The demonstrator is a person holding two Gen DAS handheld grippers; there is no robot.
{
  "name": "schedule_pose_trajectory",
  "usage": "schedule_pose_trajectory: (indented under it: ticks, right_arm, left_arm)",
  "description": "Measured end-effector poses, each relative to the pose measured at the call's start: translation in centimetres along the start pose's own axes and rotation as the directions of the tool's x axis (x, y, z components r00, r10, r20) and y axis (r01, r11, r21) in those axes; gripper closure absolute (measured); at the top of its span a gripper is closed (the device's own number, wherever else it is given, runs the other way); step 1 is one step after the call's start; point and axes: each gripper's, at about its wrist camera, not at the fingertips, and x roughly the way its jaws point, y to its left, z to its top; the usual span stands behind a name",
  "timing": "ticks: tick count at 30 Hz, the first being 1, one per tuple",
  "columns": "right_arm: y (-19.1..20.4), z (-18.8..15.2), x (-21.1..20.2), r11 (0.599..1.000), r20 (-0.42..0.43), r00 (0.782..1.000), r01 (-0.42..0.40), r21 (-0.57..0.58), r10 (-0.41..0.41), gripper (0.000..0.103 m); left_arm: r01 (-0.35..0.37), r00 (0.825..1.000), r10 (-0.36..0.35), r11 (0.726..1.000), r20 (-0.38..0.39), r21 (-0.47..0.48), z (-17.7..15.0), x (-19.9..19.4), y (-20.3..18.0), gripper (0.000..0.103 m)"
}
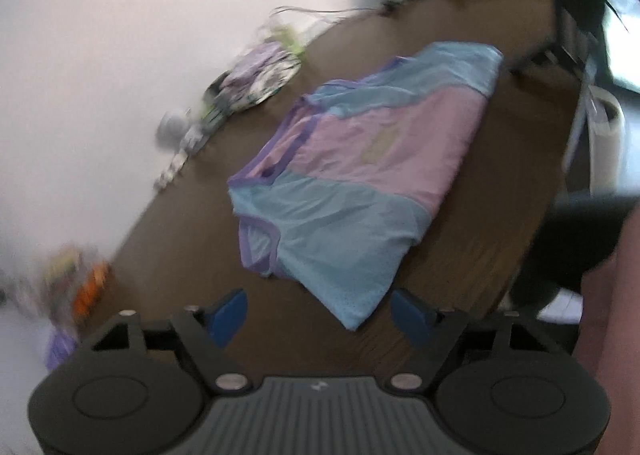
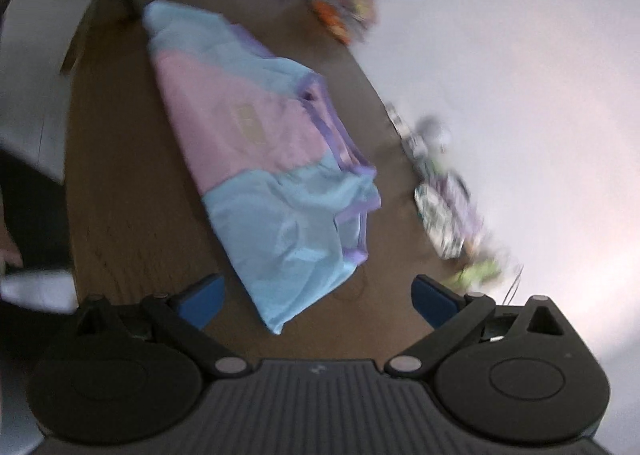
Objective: Fold clothes
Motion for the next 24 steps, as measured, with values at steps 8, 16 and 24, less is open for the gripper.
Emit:
schedule_pose_trajectory:
  ticks: [8, 16, 24]
  right_arm:
    - [1.5, 2.0, 0.4, 0.966, 0.026, 0.999, -0.018, -0.259, 0.025, 0.014]
    - [1.4, 1.5, 0.9, 0.959, 0.006, 0.998, -0.054, -0.278, 0.058, 0.041]
    - [1.8, 2.0, 1.9, 0.941, -0.062, 0.985, -0.171, -0.291, 0.160, 0.099]
  left_arm:
    - [-0.028, 1.000, 0.029, 0.957, 0.000, 0.287, 1.2, 0.9, -2.3, 0.051]
    - [0.060, 0.996, -0.077, 0.947, 0.042, 0.314, 1.2, 0.0, -2.3, 0.051]
    - [0.102, 0.990, -0.125, 0.957, 0.070, 0.271, 2.4, 0.0, -2.7, 0.047]
